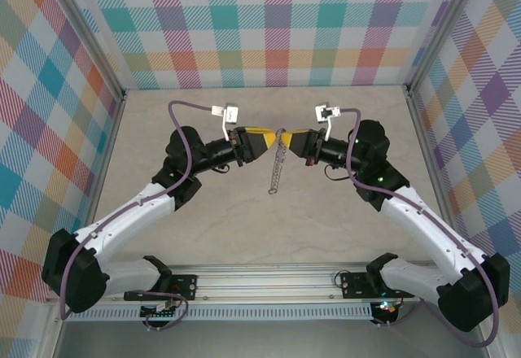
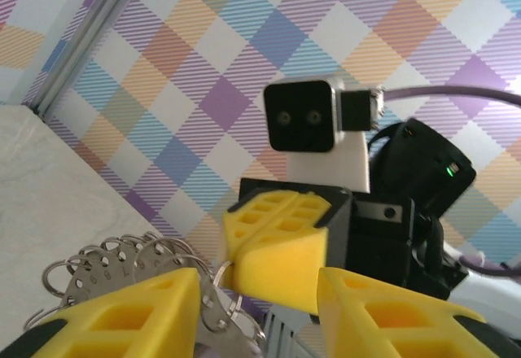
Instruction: Put the keys on the keyring
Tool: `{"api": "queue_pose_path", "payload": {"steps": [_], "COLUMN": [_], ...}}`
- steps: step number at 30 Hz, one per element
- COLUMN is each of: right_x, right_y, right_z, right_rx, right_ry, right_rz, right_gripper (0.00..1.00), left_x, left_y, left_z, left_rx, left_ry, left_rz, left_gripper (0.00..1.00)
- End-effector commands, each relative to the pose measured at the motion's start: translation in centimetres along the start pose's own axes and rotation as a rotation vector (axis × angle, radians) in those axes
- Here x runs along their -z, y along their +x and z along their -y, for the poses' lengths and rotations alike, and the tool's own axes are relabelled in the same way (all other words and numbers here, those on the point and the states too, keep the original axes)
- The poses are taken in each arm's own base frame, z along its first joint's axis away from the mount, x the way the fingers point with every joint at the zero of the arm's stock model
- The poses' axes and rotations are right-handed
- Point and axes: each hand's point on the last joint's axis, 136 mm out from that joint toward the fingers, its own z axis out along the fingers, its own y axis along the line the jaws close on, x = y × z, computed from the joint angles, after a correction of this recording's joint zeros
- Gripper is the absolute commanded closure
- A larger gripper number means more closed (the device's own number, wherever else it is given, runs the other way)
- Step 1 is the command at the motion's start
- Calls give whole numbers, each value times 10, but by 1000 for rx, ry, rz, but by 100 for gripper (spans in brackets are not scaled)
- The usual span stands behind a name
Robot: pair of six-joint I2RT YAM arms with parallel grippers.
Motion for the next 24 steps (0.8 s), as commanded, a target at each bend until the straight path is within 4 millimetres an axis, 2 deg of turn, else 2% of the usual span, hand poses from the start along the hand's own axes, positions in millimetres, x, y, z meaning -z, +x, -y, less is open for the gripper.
{"api": "queue_pose_path", "payload": {"steps": [1,8,15,24], "right_x": [3,1,-3,-4], "right_y": [-4,-1,2,2], "right_z": [-18,-18,-17,-9], "right_rx": [62,57,45,27], "right_ry": [-64,-119,-162,-166], "right_rz": [-54,-133,-190,-206], "right_gripper": [100,100,100,100], "left_x": [7,5,1,6], "left_y": [-7,-5,4,14], "left_z": [9,3,-1,-8], "left_rx": [-81,-127,-148,-156], "left_ry": [1,-5,17,19], "left_rz": [-52,-173,-288,-348], "left_gripper": [54,52,68,72]}}
